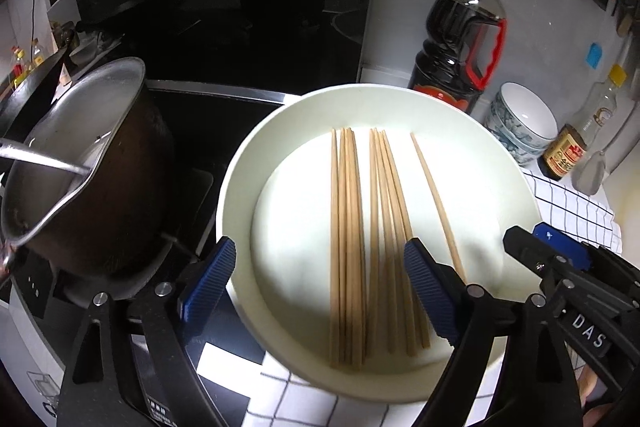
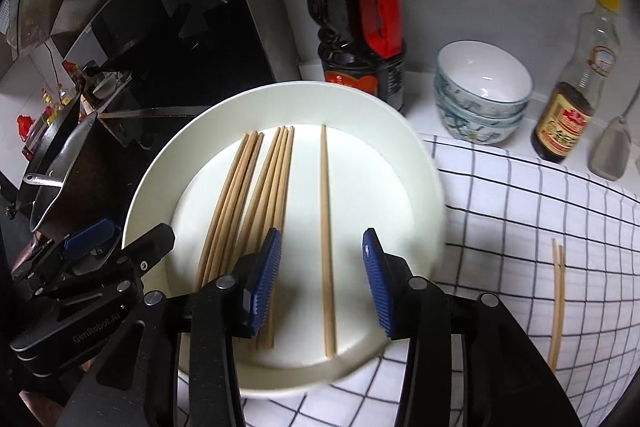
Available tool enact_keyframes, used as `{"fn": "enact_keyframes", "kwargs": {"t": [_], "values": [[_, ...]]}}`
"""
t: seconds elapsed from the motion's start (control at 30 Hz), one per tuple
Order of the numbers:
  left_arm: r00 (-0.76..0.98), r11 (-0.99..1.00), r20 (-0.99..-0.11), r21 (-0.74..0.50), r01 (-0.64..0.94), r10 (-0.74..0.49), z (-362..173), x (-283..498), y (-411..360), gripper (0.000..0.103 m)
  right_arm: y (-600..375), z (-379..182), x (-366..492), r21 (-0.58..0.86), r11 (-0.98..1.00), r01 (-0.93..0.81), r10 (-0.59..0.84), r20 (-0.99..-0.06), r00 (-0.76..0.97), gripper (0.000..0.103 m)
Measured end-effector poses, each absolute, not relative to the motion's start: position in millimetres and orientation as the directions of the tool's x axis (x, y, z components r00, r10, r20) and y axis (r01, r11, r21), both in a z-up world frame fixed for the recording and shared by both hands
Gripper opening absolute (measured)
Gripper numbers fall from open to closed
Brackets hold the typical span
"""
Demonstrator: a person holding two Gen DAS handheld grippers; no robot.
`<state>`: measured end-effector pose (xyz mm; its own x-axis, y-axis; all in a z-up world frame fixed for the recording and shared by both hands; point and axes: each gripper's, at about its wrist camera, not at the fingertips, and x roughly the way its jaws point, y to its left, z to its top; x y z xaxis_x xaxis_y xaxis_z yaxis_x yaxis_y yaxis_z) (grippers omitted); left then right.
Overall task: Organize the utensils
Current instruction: 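Withdraw both open tools from the dish toward the last chopsticks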
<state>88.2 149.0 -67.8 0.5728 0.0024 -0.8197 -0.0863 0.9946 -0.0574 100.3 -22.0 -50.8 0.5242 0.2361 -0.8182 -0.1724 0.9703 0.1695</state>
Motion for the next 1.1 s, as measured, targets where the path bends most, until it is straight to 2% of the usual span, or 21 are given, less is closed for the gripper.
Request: {"fn": "enact_keyframes", "kwargs": {"t": [0.57,1.1], "values": [[0.577,0.997,-0.815,-0.08,-0.011,-0.059,-57.6,36.2,84.8,0.087,-94.9,-40.2,28.8,0.139,0.986,-0.096,0.169,-0.813,0.558,0.049],[0.611,0.983,-0.773,-0.097,0.156,-0.174,-62.2,0.4,-17.3,0.089,-212.1,-81.0,-7.6,0.058,0.996,0.064,0.014,-0.84,0.542,0.049]]}}
